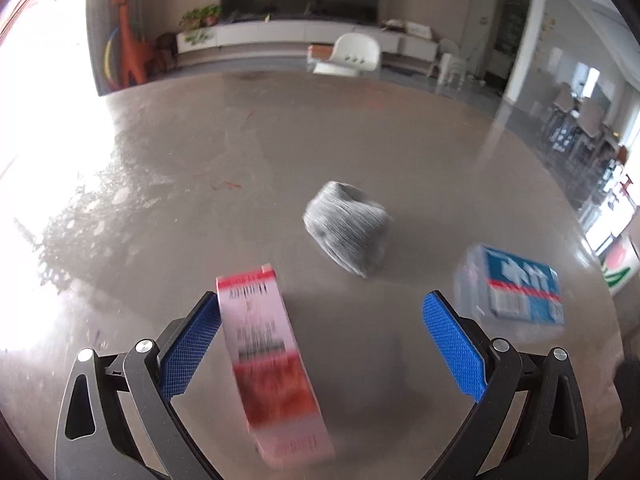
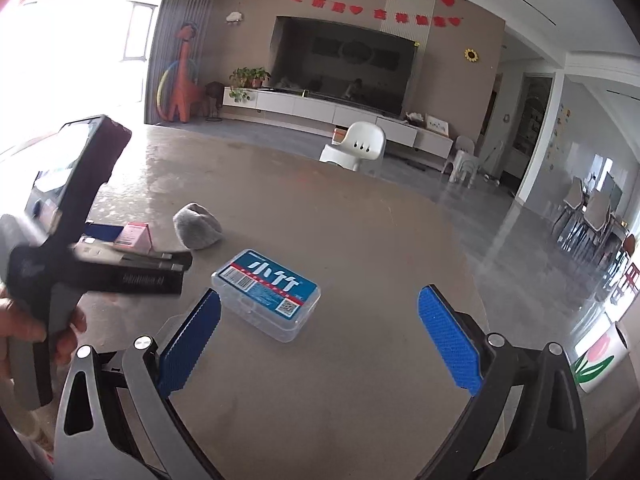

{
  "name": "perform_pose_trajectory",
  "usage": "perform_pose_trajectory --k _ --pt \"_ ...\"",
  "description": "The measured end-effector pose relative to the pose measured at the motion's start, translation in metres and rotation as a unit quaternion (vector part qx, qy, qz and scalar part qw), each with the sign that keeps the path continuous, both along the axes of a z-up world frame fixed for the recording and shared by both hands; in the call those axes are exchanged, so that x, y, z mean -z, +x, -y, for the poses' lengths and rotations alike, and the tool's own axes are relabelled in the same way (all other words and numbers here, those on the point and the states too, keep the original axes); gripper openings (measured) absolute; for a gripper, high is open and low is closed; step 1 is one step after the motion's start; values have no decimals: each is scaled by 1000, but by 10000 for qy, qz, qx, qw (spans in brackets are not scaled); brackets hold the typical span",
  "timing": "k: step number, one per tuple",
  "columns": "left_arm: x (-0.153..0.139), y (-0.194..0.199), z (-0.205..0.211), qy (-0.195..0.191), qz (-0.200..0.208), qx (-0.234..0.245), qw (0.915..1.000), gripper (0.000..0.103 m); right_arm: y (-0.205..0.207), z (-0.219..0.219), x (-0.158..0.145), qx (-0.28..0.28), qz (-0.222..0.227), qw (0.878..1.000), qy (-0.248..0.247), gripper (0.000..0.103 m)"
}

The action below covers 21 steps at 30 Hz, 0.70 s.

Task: Collect trash
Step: 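Return to the table and grasp the pink box and grey sock with the left tool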

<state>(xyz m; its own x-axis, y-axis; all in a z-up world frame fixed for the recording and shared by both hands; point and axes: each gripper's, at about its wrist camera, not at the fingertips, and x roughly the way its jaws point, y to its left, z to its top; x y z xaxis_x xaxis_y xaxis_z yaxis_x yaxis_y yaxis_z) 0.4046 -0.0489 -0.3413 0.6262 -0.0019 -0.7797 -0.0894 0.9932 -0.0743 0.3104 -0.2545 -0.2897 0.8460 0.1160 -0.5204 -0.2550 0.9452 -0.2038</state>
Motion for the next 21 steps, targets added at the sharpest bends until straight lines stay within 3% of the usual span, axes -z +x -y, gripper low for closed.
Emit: perform_pose_trajectory --k 5,11,15,17,18,21 --pt "2 24 4 -92 -115 -148 9998 98 11 3 5 -11 -59 10000 -20 98" --pt "3 48 12 143 -229 -370 9990 98 11 5 14 -39 -168 9998 -24 98" --pt "0 59 15 133 -249 73 9996 98 8 4 21 -46 -254 9996 -73 98" --pt "-1 55 15 312 -248 242 9989 88 7 5 20 -50 -283 9996 -59 98" --pt "-2 52 15 405 -226 281 9985 78 7 5 19 -28 -278 9996 -15 98" --pt "-6 41 9 437 -202 462 9978 63 5 10 16 -36 -380 9990 235 98"
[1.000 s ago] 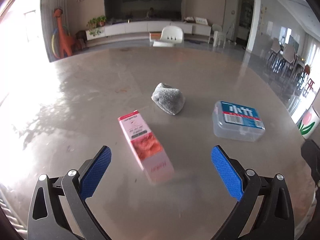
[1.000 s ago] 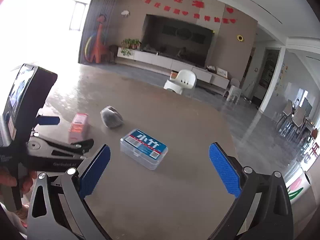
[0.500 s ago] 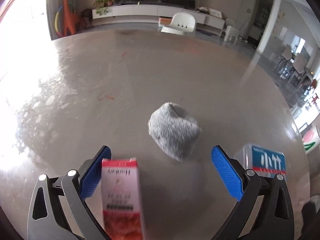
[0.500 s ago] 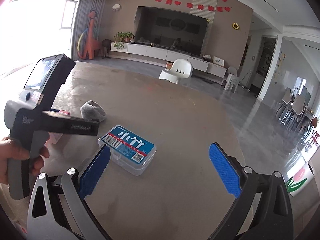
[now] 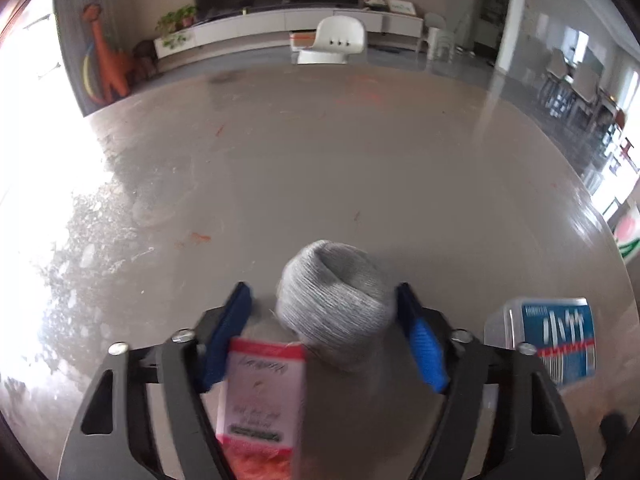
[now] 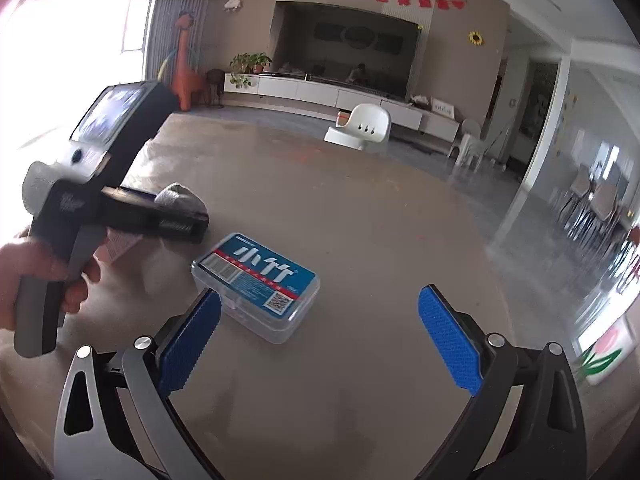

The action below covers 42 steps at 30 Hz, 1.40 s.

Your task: Collect trash

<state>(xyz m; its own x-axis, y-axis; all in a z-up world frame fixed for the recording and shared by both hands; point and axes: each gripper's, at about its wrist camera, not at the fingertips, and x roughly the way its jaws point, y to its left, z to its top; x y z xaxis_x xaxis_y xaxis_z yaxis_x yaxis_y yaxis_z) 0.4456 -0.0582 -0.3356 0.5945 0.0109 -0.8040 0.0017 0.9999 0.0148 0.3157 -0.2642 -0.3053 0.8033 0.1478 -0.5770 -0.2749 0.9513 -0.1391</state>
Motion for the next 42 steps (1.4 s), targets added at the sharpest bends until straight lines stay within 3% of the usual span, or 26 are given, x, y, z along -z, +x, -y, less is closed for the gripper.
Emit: perform_pose_trajectory --k 2,8,12,17,24,29,36,42 --pt "-3 -1 -10 -18 -16 -114 9999 50 -3 1 -3 21 -3 10000 82 98" --pt "-7 -10 -37 -402 -20 -267 9988 30 -7 -11 -8 -33 -101 9999 60 98" --pt "-11 -23 -57 -862 -69 -253 9959 29 -1 -24 -9 -65 -176 9998 -71 98" --pt "-25 -44 -69 -723 208 43 9972 29 16 -35 3 -272 -621 9977 15 98" --pt "-45 -73 -84 -612 572 674 9942 29 44 -41 14 -698 -805 9932 -461 98" --pt "-50 -87 -100 -872 578 961 9899 29 71 -41 26 -940 -1251 9857 -617 98" --pt "-61 -104 -99 -927 638 1200 9864 29 79 -37 16 -948 -1574 9829 -136 70" --pt "-73 -119 -92 -944 726 1402 9829 29 41 -27 -10 -858 -1303 9876 185 67"
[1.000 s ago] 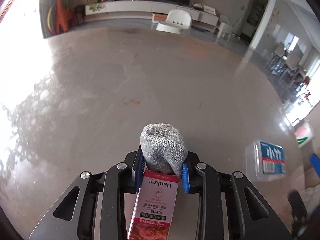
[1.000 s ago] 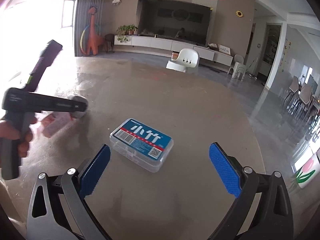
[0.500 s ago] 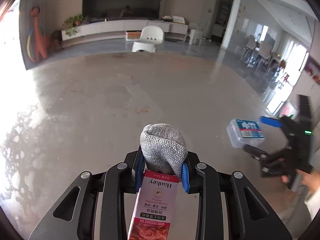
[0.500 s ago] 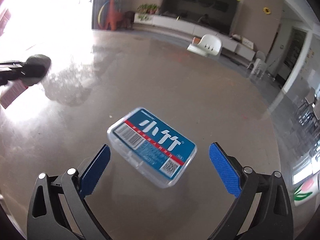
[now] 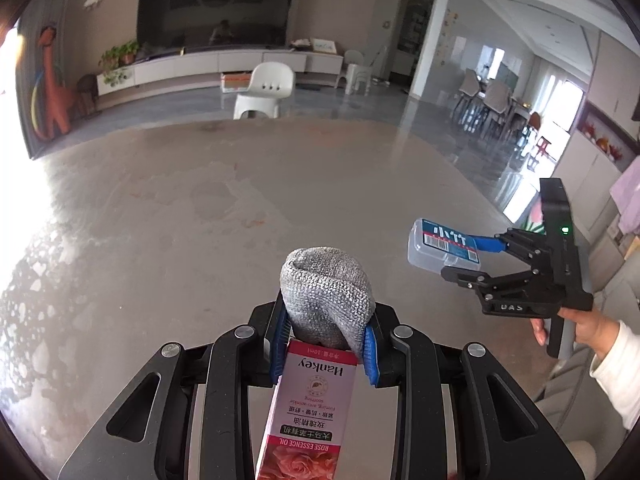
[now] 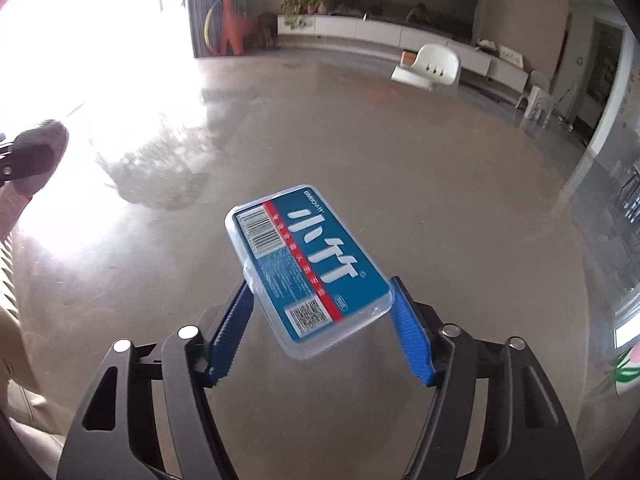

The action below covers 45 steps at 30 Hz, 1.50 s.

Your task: Collect trash

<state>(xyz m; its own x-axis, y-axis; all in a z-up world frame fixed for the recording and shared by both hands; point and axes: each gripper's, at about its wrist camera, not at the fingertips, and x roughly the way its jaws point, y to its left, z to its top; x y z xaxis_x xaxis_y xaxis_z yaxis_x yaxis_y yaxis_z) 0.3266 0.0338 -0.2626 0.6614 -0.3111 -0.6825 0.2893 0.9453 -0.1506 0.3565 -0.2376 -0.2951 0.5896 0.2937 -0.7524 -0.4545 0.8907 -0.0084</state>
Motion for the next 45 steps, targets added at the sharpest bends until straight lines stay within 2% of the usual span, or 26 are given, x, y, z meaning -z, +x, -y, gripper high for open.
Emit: perform_pose_trajectory --k 6,11,17,22,31,38,45 --pt "-18 -14 24 -55 145 359 9992 29 -51 34 -46 370 446 9976 389 66" --pt "-37 -33 73 -68 275 879 9957 29 -104 80 -75 871 747 9917 586 66" --pt "-54 -52 151 -63 418 1590 9864 29 -162 146 -84 1529 868 9826 600 66" --pt "-55 -63 215 -100 410 2099 9768 29 -204 194 -81 2001 926 9738 552 65" --pt "-35 -91 334 -151 234 2914 9562 29 -245 265 -59 2800 1129 9520 504 63" --pt "3 -100 429 -152 -74 3464 9379 29 -267 326 -34 3357 1187 9324 630 62" --pt "49 -103 505 25 -402 3834 9227 29 -278 365 -15 3768 1324 9125 887 61"
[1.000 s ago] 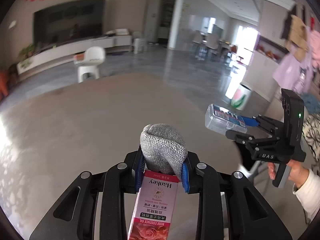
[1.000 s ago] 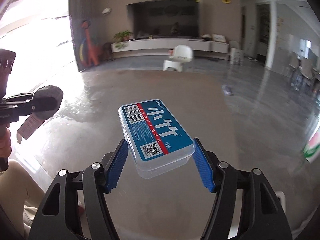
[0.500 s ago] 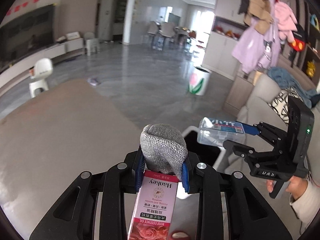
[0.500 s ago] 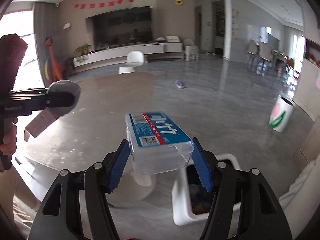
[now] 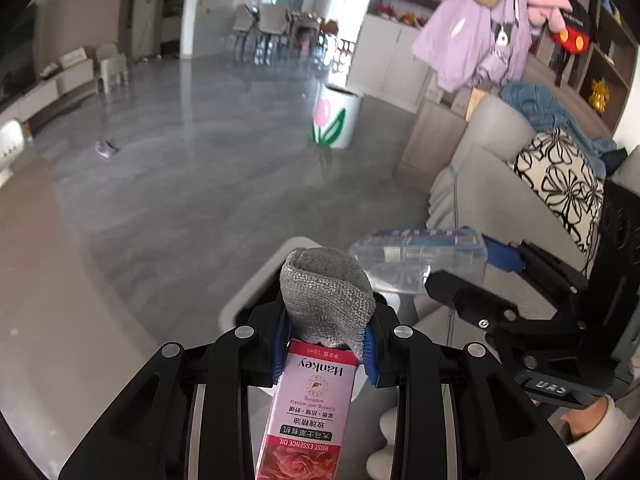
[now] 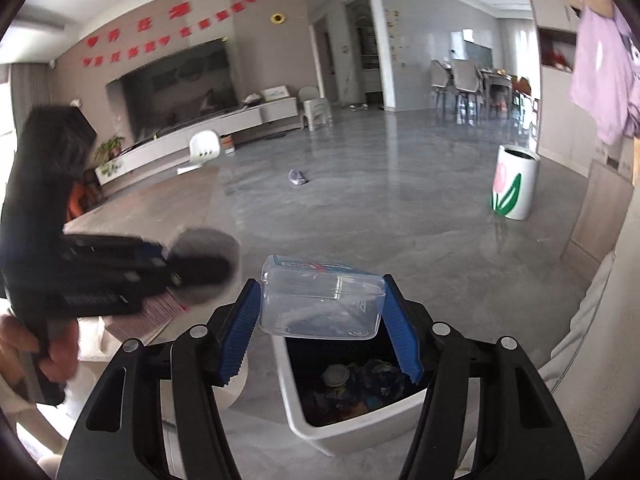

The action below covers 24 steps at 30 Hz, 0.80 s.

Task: Collect trash
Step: 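Carry the box, sock and pink box over the white bin and release them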

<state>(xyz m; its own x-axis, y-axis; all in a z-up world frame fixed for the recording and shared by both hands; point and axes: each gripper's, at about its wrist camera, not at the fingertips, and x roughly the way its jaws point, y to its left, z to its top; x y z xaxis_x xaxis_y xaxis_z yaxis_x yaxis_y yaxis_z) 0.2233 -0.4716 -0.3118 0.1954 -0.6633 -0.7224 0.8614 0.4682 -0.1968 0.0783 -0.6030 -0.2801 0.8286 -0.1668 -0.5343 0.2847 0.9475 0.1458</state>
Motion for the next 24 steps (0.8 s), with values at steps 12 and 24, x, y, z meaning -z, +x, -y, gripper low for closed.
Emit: perform_pose_trajectory --k 12,24 --pt "29 8 47 306 599 -372 9970 98 -18 36 29 530 154 9981 280 61" --pt "5 24 10 178 890 -934 9915 98 1 27 43 286 -61 9995 140 62"
